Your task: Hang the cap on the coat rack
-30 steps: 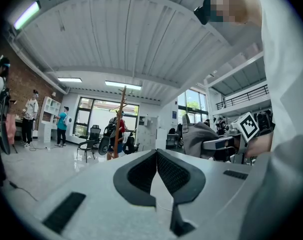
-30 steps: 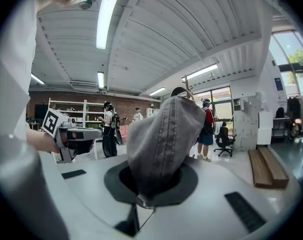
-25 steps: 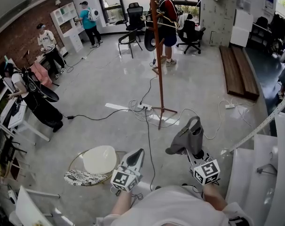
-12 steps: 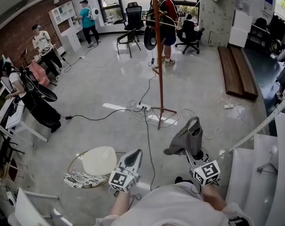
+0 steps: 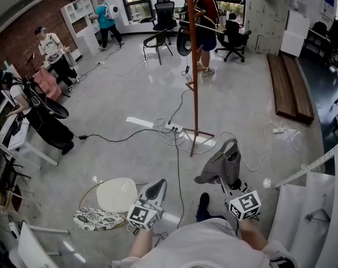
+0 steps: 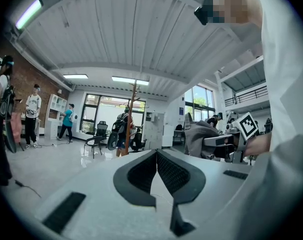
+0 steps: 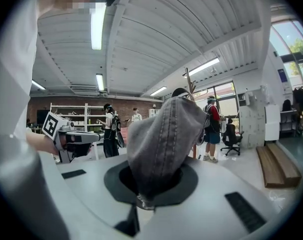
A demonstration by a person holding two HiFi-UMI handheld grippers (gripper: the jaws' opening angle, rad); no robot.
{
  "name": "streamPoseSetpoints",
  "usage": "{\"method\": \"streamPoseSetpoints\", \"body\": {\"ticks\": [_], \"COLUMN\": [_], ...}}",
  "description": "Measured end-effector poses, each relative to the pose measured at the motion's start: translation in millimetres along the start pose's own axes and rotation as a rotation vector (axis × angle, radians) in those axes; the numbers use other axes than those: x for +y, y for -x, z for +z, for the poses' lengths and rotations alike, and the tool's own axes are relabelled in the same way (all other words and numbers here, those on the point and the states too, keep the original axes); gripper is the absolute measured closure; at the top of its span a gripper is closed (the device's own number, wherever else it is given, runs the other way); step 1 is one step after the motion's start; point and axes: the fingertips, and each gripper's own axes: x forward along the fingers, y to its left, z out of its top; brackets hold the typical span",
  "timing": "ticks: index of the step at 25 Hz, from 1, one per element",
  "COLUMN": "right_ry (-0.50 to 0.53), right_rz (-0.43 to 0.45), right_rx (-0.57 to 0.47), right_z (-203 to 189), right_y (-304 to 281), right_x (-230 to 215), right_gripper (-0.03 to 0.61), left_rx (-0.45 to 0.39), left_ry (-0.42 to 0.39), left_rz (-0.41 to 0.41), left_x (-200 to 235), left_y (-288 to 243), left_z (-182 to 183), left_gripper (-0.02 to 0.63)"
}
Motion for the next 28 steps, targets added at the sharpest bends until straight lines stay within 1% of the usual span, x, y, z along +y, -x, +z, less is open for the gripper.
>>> {"method": "streamPoseSetpoints", "body": {"ticks": [3,6,11,13,16,21,24,28], "right_ry": [0.017,0.031,0.042,0.050,0.047,0.051,0.051,0.081], "right_rz": [0.031,0.058,0.109,0.127,0.136,0.132,0.128,0.122], "right_rx": [-0.011,-0.016,-0.030,-0.031,-0.025,-0.011,-0.011,-0.001], "right_z": [6,15,37,45,50,47,53,61], "right_y": [-35,-75,-121,-133,-147,-168,-182,-203], "right_x": [-29,-64,-112,-126,-139,-157,-163,-172], "right_gripper": [0.560,0.560,0.560,0.560,0.560,0.560,0.560,0.560], "left_rx": [0.006,-0.003,-0.043,-0.043,-0.025,-0.026,-0.027,-0.034], "left_ry": [-0.008,-0.013,-0.037,-0.039,-0.042,-0.050,-0.054,-0.048], "left_rz": [0.030,0.052,0.038,0.034,0.027,0.022,0.006,-0.033], "left_x": [24,46,56,58,63,77,91,108], "left_y": [-38,-85,-155,-177,-198,-225,-241,-269], "left_z": [6,21,58,64,63,61,65,68], "left_gripper": [0.604,0.604,0.604,0.604,0.604,0.604,0.604,0.604]}}
